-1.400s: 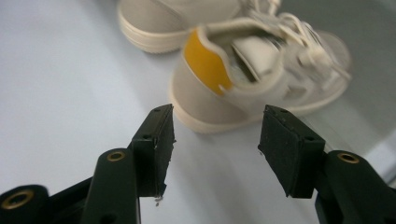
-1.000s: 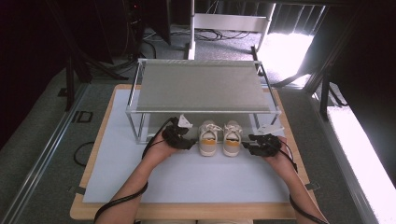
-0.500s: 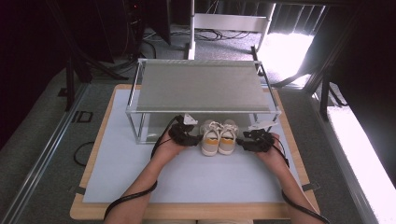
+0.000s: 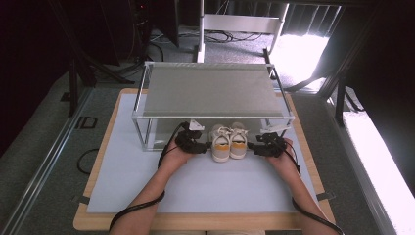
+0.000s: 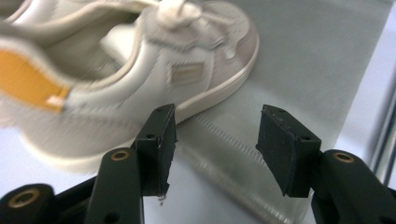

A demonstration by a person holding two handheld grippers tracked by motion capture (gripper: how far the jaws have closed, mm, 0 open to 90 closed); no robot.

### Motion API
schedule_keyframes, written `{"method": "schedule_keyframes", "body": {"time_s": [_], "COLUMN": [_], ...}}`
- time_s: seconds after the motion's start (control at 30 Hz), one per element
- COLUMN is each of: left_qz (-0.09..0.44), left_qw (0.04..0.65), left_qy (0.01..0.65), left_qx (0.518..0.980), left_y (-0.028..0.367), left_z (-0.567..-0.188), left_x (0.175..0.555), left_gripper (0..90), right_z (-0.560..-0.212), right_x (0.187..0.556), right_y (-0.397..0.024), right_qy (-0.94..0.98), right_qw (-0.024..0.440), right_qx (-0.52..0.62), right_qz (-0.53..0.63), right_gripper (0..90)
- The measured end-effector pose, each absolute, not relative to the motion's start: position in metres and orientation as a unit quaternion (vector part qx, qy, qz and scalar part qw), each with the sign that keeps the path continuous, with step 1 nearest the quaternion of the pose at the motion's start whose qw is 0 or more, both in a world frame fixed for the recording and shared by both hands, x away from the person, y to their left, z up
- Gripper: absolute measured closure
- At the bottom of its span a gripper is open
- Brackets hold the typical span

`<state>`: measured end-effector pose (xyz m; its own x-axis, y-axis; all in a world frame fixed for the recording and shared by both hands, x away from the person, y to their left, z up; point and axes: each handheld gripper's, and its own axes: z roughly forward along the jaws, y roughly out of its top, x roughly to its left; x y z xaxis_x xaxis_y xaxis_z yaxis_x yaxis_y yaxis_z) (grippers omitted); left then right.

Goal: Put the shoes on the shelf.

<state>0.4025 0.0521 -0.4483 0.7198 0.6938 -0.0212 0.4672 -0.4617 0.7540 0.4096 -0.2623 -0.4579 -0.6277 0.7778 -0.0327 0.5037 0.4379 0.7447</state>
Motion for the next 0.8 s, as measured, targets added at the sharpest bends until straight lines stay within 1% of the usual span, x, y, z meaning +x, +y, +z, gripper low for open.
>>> {"method": "schedule_keyframes", "body": {"time_s": [0.2,0.27,0.3,0.33,0.5,0.53,0.67,0.8], "left_qz": [0.135,0.135,0.132,0.133,0.125,0.122,0.124,0.128], "left_qw": [0.399,0.398,0.402,0.401,0.402,0.406,0.397,0.396], "left_qy": [0.317,0.314,0.305,0.300,0.295,0.294,0.289,0.287], "left_qx": [0.850,0.852,0.853,0.855,0.858,0.857,0.862,0.863], "left_y": [0.050,0.050,0.045,0.043,0.032,0.030,0.020,0.013], "left_z": [-0.442,-0.441,-0.437,-0.436,-0.434,-0.434,-0.440,-0.446], "left_x": [0.373,0.369,0.359,0.355,0.338,0.336,0.335,0.340], "left_gripper": [41.6,41.6,41.6,41.6,41.7,41.8,41.7,41.8], "right_z": [-0.456,-0.455,-0.454,-0.450,-0.447,-0.447,-0.450,-0.454], "right_x": [0.389,0.384,0.381,0.372,0.354,0.352,0.347,0.351], "right_y": [-0.265,-0.264,-0.264,-0.262,-0.250,-0.247,-0.238,-0.233], "right_qy": [0.823,0.822,0.821,0.816,0.815,0.816,0.817,0.818], "right_qw": [0.185,0.185,0.187,0.183,0.182,0.181,0.179,0.184], "right_qx": [0.388,0.387,0.388,0.386,0.374,0.372,0.370,0.381], "right_qz": [0.371,0.375,0.376,0.389,0.403,0.404,0.404,0.391], "right_gripper": [46.7,46.7,46.8,50.5,54.7,56.3,56.0,55.4]}}
